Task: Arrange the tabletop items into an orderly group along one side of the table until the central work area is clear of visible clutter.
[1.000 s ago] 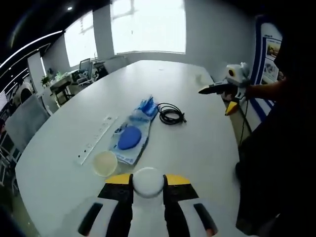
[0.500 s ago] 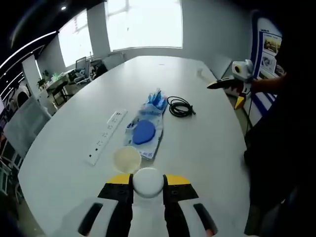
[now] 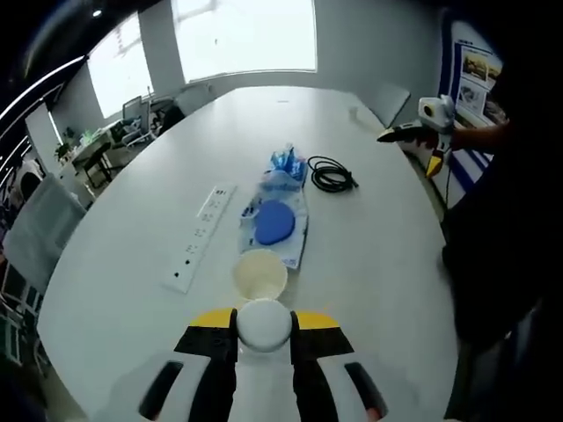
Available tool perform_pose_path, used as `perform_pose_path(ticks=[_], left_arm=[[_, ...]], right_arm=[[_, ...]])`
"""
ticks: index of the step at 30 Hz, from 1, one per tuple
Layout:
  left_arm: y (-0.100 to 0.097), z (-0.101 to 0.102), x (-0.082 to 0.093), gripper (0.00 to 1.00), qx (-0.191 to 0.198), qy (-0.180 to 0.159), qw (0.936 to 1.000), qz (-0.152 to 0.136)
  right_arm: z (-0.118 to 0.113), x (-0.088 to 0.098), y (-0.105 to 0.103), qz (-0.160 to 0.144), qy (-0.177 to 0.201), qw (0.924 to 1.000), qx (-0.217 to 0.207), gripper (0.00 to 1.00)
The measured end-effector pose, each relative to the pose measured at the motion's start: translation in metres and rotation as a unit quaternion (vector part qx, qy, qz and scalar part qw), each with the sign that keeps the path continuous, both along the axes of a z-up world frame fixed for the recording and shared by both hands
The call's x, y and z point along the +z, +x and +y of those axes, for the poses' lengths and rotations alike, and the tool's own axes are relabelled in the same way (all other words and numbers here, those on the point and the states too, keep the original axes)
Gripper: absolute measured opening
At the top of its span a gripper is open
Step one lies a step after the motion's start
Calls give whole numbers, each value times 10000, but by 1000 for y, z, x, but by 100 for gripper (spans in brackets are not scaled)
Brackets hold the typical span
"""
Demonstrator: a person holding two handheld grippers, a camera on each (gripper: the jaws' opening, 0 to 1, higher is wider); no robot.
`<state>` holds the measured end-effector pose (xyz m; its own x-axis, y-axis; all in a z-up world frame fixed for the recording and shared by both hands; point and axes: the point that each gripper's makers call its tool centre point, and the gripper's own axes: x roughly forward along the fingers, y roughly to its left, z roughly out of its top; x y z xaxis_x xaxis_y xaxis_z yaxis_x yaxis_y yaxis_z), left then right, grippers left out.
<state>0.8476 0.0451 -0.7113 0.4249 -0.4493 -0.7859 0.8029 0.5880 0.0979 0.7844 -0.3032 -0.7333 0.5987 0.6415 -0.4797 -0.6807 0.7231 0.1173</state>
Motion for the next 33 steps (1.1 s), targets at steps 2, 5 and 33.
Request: perform_pose_path(ticks=[2,5,33], left_arm=[[2,1,-2,19,-47,34,10000,5],[9,8,-6,19,-151,84,9998,54],[22,7,-17,20,-1047,284,9928,505]], right_arm=[[-1,-1,2,8,-23,10000,-26,96],[-1,-3,4,22,-37,10000,-59,96],[8,-15,19,126,-230,9996,-131,95]])
